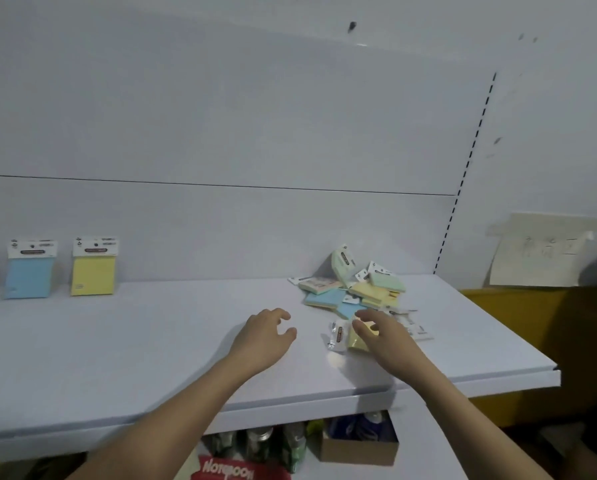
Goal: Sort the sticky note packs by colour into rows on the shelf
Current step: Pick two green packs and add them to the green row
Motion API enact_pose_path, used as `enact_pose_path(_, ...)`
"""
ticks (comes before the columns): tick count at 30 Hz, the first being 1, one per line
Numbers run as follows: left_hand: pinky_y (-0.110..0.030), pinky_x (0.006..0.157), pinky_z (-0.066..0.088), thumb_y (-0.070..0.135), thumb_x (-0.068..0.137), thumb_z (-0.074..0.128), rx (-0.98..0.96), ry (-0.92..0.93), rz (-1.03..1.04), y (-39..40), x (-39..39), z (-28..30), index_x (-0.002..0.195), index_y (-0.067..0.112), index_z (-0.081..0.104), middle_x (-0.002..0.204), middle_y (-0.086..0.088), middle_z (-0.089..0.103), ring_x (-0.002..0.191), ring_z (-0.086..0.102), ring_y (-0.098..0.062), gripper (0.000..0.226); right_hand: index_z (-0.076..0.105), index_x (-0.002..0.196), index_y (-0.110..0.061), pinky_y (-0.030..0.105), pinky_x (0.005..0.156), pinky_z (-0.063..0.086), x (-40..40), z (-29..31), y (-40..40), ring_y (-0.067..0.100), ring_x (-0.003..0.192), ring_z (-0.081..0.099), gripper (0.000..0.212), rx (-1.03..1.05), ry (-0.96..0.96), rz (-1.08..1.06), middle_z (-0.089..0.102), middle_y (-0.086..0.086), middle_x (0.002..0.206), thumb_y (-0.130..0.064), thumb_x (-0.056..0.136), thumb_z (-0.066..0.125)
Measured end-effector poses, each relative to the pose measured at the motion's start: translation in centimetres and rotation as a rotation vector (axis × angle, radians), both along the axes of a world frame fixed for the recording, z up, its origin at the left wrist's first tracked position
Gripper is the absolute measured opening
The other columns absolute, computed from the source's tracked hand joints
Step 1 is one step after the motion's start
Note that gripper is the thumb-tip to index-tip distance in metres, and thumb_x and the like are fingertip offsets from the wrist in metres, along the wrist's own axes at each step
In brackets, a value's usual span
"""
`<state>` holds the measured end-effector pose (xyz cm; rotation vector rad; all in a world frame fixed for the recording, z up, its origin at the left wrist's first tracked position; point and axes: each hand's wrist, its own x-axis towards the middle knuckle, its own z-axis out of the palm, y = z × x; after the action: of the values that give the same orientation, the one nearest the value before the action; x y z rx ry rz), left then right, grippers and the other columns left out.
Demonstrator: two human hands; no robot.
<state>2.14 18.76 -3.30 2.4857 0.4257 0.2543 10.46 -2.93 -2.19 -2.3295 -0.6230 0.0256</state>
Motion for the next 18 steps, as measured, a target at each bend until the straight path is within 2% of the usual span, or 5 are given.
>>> enact_pose_path(6, -0.025, 0.090, 0.041, 0.029, 0.088, 0.061, -0.089, -0.111, 0.034, 0.3, 10.2, -1.1, 0.119, 0.022, 0.061, 0.120, -0.001, 0.059, 0.113, 0.056, -0.017, 0.032, 0.064, 0.111, -0.016, 0.027, 0.077, 0.041, 8.8, 0.6, 1.0, 0.017, 0.096, 0.060, 0.022, 0.090, -0.053, -0.047, 0.065, -0.003, 0.103, -0.024, 0.097, 0.050)
enact_pose_path(9, -0.025, 0.088, 0.042, 0.029, 0.085, 0.063, -0.092, -0.132, 0.031, 0.5, 14.5, -1.2, 0.121, 0.021, 0.060, 0.122, -0.002, 0.059, 0.110, 0.056, -0.017, 0.037, 0.065, 0.106, -0.011, 0.027, 0.075, 0.040, 13.7, 1.4, 2.8, 0.021, 0.095, 0.061, 0.021, 0.050, -0.060, -0.066, 0.068, 0.002, 0.103, -0.021, 0.094, 0.050)
enact_pose_path(14, -0.026, 0.087, 0.043, 0.039, 0.079, 0.070, -0.043, -0.055, 0.012, 0.5, 18.6, -1.3, 0.128, 0.023, 0.056, 0.122, 0.001, 0.057, 0.113, 0.055, -0.018, 0.054, 0.057, 0.116, -0.008, 0.031, 0.078, 0.042, 18.3, 1.4, 6.8, 0.026, 0.101, 0.059, 0.048, -0.070, -0.013, -0.044, 0.063, 0.007, 0.109, -0.046, 0.087, 0.061)
enact_pose_path(16, -0.023, 0.074, 0.041, 0.037, 0.077, 0.071, 0.015, -0.050, -0.018, 0.5, 19.4, -1.2, 0.117, 0.026, 0.065, 0.110, 0.000, 0.064, 0.104, 0.061, -0.019, 0.042, 0.055, 0.114, -0.008, 0.032, 0.074, 0.041, 19.2, 0.9, 8.1, 0.027, 0.100, 0.058, 0.057, -0.123, -0.020, 0.004, 0.060, 0.007, 0.107, -0.053, 0.081, 0.064)
enact_pose_path(18, -0.023, 0.073, 0.041, 0.038, 0.080, 0.069, 0.086, -0.038, -0.035, 0.8, 19.8, -0.7, 0.112, 0.026, 0.068, 0.106, 0.000, 0.066, 0.102, 0.062, -0.018, 0.034, 0.055, 0.108, -0.008, 0.031, 0.069, 0.038, 20.2, 0.6, 8.8, 0.029, 0.097, 0.058, 0.048, -0.155, -0.055, 0.032, 0.061, 0.009, 0.105, -0.048, 0.082, 0.064)
